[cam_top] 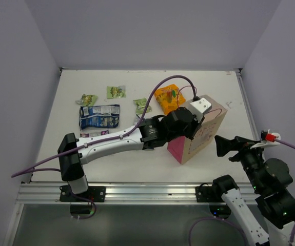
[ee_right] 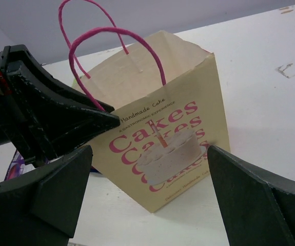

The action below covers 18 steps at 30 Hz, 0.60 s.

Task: Place the snacks into the paper bag
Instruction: Place the paper bag at the center of the board.

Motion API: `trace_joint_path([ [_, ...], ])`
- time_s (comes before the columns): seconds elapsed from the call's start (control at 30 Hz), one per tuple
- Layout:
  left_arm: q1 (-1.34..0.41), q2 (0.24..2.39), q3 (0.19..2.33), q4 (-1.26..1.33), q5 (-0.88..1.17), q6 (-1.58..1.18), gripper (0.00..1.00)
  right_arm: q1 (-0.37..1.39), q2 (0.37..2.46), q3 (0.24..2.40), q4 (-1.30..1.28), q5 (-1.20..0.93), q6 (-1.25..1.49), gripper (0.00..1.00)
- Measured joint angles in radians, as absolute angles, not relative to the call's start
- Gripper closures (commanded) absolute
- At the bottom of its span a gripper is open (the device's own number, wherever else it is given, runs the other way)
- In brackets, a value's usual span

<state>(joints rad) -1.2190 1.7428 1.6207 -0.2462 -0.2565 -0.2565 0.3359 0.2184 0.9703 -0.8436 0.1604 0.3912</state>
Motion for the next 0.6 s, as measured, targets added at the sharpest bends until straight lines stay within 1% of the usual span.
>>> trace_joint_path([
  [0.03, -1.221, 1.743, 1.621, -0.249, -0.251, -0.266, 0.66, 0.336, 0.215, 0.973, -0.847, 0.165, 0.393, 0.01],
  [0.07, -1.225, 1.743, 1.621, -0.249, -0.245, -0.272, 0.56, 0.336, 0.213, 0.976, -0.852, 0.167, 0.393, 0.01],
  [0.1, -1.225, 1.743, 1.621, -0.249, -0.237, -0.276, 0.51, 0.336, 0.213, 0.982, -0.857, 0.167, 0.395, 0.01],
  [0.13, -1.226, 1.743, 1.621, -0.25, -0.23, -0.285, 0.42, 0.336, 0.213, 0.986, -0.861, 0.167, 0.397, 0.01],
  [0.23, -1.227, 1.742, 1.621, -0.253, -0.204, -0.305, 0.31, 0.336, 0.213, 1.008, -0.878, 0.17, 0.403, 0.01],
  [0.27, -1.227, 1.741, 1.621, -0.254, -0.193, -0.311, 0.25, 0.336, 0.213, 1.017, -0.883, 0.17, 0.405, 0.01],
  [0.3, -1.227, 1.739, 1.621, -0.257, -0.183, -0.316, 0.23, 0.336, 0.213, 1.025, -0.886, 0.17, 0.408, 0.01],
  [0.33, -1.227, 1.735, 1.621, -0.259, -0.174, -0.322, 0.18, 0.336, 0.213, 1.034, -0.893, 0.17, 0.412, 0.01],
  [0.43, -1.228, 1.715, 1.623, -0.276, -0.15, -0.331, 0.12, 0.336, 0.218, 1.058, -0.916, 0.168, 0.425, 0.01],
  [0.47, -1.228, 1.708, 1.628, -0.285, -0.144, -0.332, 0.09, 0.336, 0.224, 1.069, -0.929, 0.166, 0.43, 0.01],
  [0.6, -1.229, 1.671, 1.68, -0.329, -0.12, -0.334, 0.04, 0.336, 0.263, 1.111, -0.955, 0.153, 0.439, 0.01],
])
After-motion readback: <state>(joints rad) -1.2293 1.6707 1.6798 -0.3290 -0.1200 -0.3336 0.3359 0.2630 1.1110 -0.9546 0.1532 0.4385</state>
